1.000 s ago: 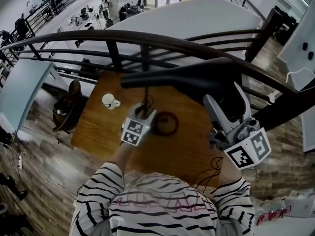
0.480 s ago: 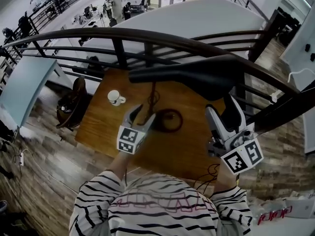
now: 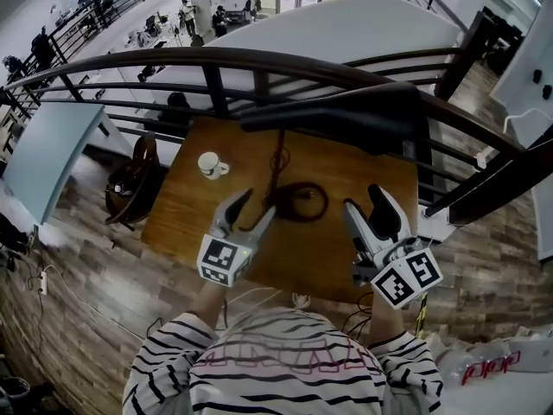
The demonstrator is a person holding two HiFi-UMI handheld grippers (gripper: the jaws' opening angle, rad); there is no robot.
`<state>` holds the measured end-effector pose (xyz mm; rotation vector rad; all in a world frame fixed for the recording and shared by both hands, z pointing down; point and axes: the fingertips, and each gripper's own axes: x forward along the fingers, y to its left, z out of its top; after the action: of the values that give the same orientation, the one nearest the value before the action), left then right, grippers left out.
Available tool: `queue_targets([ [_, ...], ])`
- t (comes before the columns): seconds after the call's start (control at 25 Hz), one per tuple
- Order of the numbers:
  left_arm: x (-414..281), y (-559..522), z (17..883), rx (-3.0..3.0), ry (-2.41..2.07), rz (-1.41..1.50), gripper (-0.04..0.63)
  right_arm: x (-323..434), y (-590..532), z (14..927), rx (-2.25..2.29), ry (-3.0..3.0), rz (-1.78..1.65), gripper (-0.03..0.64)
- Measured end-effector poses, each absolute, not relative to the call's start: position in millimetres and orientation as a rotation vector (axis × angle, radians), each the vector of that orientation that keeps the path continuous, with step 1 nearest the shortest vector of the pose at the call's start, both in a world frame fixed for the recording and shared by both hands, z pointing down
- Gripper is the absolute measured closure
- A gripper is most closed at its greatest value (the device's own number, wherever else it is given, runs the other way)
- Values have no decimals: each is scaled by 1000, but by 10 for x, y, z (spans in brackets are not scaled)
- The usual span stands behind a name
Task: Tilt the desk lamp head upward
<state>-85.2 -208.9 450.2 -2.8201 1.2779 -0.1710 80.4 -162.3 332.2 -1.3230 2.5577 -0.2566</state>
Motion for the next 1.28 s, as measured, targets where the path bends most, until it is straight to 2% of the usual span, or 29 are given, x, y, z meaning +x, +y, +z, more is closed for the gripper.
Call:
queue_targets([
  [0.2, -985, -1761, 4372, -2807, 1252, -134, 411, 667, -1406, 3518, -1370, 2546, -299, 404],
  [0.32, -1036, -1560, 4328, -2811, 1228, -128, 458, 589, -1266, 3622, -1372, 2542, -340, 469],
  [0.6, -1178, -1211, 4319, -2811, 1194, -126, 530, 378, -1017, 3843, -1399, 2546, -399, 526],
  [0.76, -1261, -1044, 4344, -2807, 1200, -116, 591, 280, -888, 3920, -1400, 2536, -430, 582],
  [1.04, -1350, -812, 4485, -2875, 1183, -142, 592, 140, -696, 4068, -1438, 2521, -461, 615],
  [1.28, -1435, -665, 4602, -2911, 1176, -182, 592, -6, -565, 4247, -1454, 2534, -500, 615],
])
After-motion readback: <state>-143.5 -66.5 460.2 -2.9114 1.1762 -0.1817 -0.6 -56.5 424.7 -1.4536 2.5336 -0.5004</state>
